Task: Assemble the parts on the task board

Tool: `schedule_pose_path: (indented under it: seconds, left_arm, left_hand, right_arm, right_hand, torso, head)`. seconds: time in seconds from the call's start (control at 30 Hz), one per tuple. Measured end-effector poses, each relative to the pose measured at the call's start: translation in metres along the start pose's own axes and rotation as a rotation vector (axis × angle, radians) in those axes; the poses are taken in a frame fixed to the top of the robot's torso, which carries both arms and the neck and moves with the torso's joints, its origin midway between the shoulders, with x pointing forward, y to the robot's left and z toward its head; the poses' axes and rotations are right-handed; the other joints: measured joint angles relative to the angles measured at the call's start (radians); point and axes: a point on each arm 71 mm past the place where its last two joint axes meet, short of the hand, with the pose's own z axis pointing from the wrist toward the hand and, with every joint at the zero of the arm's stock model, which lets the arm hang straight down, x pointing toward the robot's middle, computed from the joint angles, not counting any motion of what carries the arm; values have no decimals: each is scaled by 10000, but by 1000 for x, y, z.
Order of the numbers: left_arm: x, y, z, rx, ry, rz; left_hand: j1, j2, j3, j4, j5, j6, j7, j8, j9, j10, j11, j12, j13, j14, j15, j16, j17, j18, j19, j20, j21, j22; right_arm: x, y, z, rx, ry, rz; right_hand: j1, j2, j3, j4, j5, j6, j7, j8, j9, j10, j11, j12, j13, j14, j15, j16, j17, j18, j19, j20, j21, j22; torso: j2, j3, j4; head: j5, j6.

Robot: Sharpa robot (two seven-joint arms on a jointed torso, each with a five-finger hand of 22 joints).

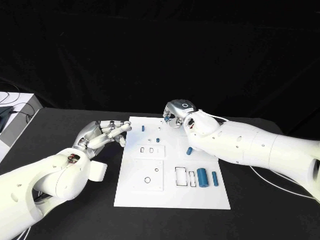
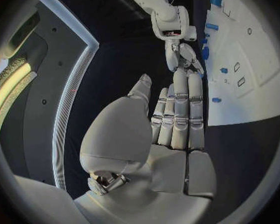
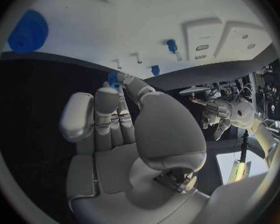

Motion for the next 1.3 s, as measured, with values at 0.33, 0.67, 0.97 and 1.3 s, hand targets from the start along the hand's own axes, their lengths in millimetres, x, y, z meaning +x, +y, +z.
schedule_pose_path:
  seconds: [0.33, 0.67, 0.97, 1.3]
  left_arm:
    - [2, -1, 0, 0, 56, -25]
    - [2, -2, 0, 0, 60, -27]
    - [2, -2, -1, -2, 51, -20]
    - [1, -2, -1, -5, 41, -15]
  left_hand:
    - [0, 0, 0, 0, 0, 0, 0, 0, 0, 0, 0, 0, 0, 0, 0, 0, 1, -4, 0, 0, 0, 0]
    - [0, 0, 0, 0, 0, 0, 0, 0, 0, 0, 0, 0, 0, 1, 0, 0, 1, 18, 0, 0, 0, 0]
    - [0, 0, 0, 0, 0, 0, 0, 0, 0, 0, 0, 0, 0, 1, 0, 65, -48, 75, 1, 1, 69, -99]
    - [0, 0, 0, 0, 0, 0, 0, 0, 0, 0, 0, 0, 0, 1, 0, 65, -47, 74, 1, 1, 69, -100]
  right_arm:
    - [3, 6, 6, 56, -130, -77]
    - [5, 7, 7, 58, -112, -101]
    - [7, 6, 7, 88, 50, -162]
    - [9, 3, 7, 174, 195, -312]
  right_hand:
    - [1, -1, -13, -11, 22, -15, 13, 3, 0, 0, -1, 0, -1, 1, 0, 0, -1, -21, 0, 0, 0, 19]
    - [2, -2, -15, -11, 22, 16, -21, 1, -11, -1, -2, -14, -9, 1, 1, -1, -2, 20, -1, 1, -42, 46]
    - [2, -2, -28, -23, 19, 42, -1, -21, -39, -4, -4, -23, -9, 1, 1, -1, -3, 44, -3, 3, -42, 92]
    - [3, -3, -41, -35, 12, 41, 0, 3, -46, -17, -17, -1, -8, 1, 1, -1, -4, 33, -5, 5, -42, 92]
  torso:
    - [13, -68, 115]
    - [42, -136, 191]
    - [84, -158, 191]
    - [106, -175, 198]
  head:
    - [24, -50]
    - [37, -105]
    - [49, -112]
    - [38, -111]
